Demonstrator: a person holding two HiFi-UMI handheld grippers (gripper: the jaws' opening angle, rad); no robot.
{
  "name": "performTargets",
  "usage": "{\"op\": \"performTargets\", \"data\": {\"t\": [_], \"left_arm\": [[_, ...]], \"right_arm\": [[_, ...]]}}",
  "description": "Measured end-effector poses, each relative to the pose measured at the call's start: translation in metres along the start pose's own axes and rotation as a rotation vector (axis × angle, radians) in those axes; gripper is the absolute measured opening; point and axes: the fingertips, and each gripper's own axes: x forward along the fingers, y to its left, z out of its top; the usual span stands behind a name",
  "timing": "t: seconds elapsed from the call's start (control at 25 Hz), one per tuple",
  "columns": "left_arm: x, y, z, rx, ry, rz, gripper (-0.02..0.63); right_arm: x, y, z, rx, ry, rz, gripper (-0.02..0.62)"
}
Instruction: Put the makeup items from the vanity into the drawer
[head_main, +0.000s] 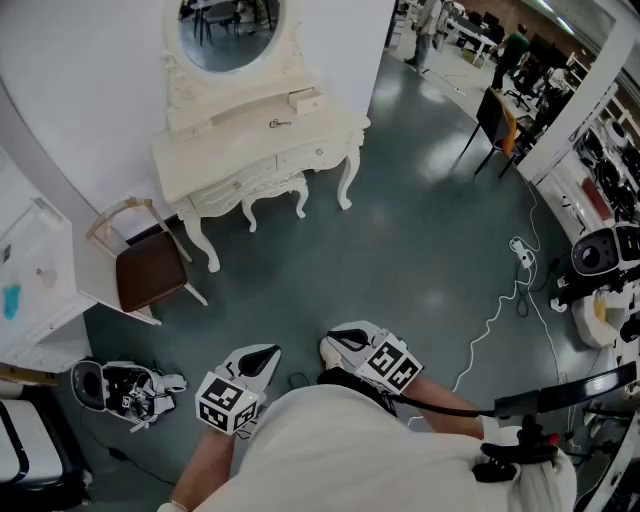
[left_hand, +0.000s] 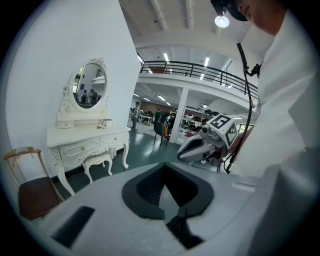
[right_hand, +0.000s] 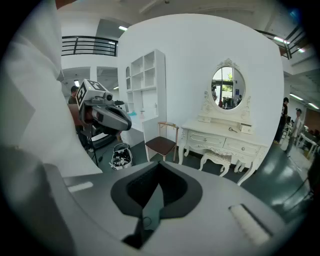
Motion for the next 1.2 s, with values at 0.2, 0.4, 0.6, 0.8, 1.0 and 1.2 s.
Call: {"op": "performTargets", "data": {"t": [0.2, 0.4, 0.6, 0.8, 1.0, 1.2], "left_arm": [[0.034, -0.001, 0.02, 0.019, -0.003, -0.009, -0.002], [0.069, -0.002, 0.049, 0.021, 0.009, 0.018, -0.002], [0.114, 0.016, 0.083, 0.012, 0.033, 0.073, 0.0], [0.121, 0.014, 0.094, 0.01, 0.019, 0.112, 0.014], [0.122, 0.025, 0.109, 0.014, 0.035, 0.074, 0.037], [0.143, 0.027, 0.123, 0.018, 0.047, 0.037, 0.037]], "right_arm": [[-0.018, -0.039, -0.002, 0.0, -0.014, -0.037, 0.0], [-0.035, -0.083, -0.001, 0.001, -0.035, -0.017, 0.0], [-0.042, -0.144, 0.001, -0.009, -0.044, -0.014, 0.002], [-0.052, -0.154, -0.008, 0.008, -0.066, -0.032, 0.041], [-0.056, -0.157, 0.0, 0.068, -0.061, -0.078, 0.041], [-0.067, -0.176, -0.006, 0.139, -0.065, -0.113, 0.041]]}}
